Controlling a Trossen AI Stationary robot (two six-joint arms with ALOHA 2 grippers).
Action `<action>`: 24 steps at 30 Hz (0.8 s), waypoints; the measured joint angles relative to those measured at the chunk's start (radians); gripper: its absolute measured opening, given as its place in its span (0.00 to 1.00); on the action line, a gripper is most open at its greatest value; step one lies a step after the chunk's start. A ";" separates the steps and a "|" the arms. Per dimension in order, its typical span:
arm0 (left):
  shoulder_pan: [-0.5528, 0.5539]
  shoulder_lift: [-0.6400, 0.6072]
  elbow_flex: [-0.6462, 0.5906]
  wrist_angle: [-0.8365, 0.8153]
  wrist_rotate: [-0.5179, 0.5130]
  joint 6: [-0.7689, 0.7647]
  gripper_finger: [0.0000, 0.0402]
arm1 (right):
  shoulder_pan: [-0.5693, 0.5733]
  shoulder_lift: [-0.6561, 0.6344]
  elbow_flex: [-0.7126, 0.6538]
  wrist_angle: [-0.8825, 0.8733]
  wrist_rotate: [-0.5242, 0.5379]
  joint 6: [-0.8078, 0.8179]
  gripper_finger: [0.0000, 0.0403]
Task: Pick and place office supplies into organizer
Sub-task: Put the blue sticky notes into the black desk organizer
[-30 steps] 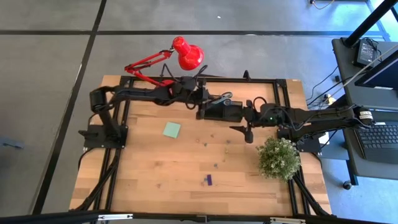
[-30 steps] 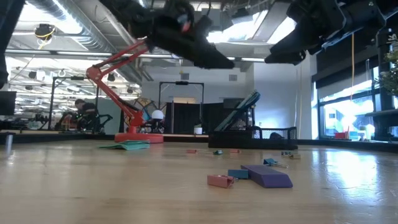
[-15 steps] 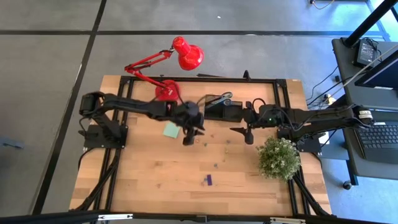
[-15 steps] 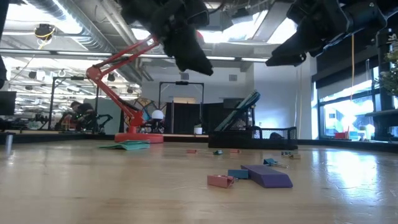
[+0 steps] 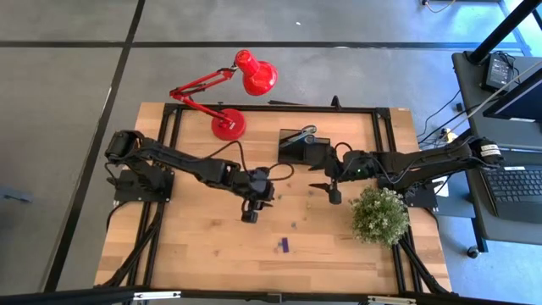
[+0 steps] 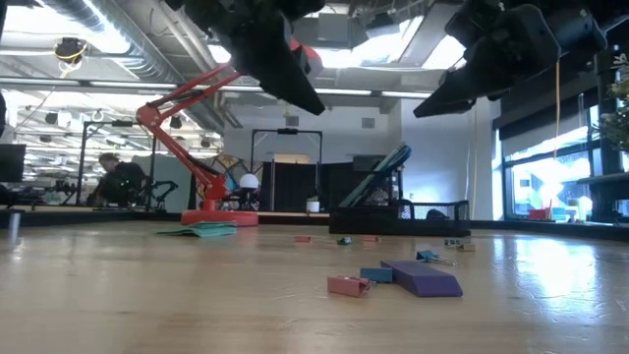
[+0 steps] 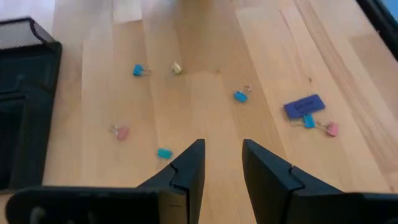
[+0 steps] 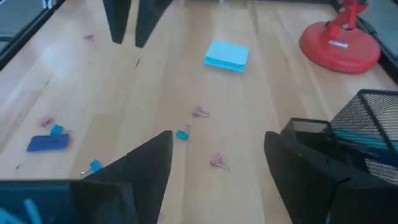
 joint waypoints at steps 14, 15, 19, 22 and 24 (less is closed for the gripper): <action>0.021 0.000 0.000 -0.375 -0.272 -0.318 0.25 | 0.010 0.018 0.000 0.013 0.001 0.001 0.63; 0.027 0.000 0.000 -0.375 -0.286 -0.349 0.25 | 0.010 0.018 0.000 0.013 0.001 0.000 0.63; 0.053 0.000 0.000 -0.373 -0.310 -0.482 0.25 | 0.010 0.018 0.000 0.014 0.001 -0.003 0.63; 0.070 0.000 0.000 -0.375 -0.303 -0.551 0.25 | 0.010 0.018 0.000 0.014 0.001 -0.004 0.63; 0.073 0.000 0.000 -0.375 -0.302 -0.551 0.24 | 0.010 0.018 0.000 0.014 0.001 -0.007 0.63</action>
